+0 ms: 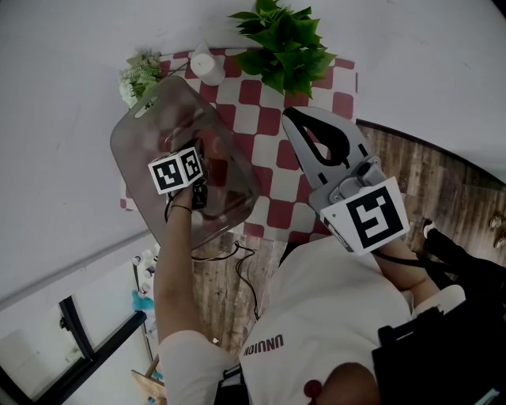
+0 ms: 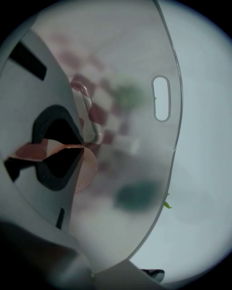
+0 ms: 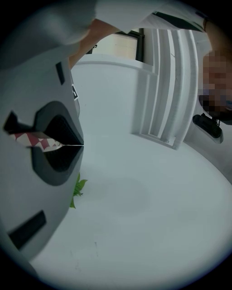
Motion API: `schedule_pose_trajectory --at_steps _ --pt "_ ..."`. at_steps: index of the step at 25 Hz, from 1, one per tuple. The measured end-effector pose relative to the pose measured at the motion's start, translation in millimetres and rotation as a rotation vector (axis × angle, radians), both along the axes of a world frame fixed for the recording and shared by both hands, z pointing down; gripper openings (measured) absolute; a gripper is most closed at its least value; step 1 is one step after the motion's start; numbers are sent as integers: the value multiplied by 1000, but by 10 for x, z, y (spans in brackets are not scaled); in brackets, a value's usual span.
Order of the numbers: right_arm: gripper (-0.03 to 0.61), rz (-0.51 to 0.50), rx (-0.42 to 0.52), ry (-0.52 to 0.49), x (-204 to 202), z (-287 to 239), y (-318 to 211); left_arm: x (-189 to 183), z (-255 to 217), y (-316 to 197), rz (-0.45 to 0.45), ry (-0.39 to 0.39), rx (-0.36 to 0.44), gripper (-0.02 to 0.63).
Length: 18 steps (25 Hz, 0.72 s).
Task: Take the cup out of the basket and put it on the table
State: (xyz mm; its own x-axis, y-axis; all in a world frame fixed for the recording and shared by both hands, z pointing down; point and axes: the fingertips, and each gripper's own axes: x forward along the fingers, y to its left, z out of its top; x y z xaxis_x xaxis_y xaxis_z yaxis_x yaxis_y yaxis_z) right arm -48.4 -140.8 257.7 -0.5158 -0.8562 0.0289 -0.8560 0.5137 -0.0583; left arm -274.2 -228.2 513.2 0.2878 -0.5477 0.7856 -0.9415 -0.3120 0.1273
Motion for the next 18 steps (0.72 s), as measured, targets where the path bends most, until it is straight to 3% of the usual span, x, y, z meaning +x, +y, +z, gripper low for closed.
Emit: schedule_pose_trajectory --at_steps 6,11,18 --pt "18 -8 3 -6 -26 -1 25 -20 -137 -21 -15 -40 41 35" --pt "18 -12 4 -7 -35 4 49 26 -305 -73 -4 -68 120 35" --pt "18 -10 10 -21 -11 -13 78 -56 -509 -120 -57 -100 212 35"
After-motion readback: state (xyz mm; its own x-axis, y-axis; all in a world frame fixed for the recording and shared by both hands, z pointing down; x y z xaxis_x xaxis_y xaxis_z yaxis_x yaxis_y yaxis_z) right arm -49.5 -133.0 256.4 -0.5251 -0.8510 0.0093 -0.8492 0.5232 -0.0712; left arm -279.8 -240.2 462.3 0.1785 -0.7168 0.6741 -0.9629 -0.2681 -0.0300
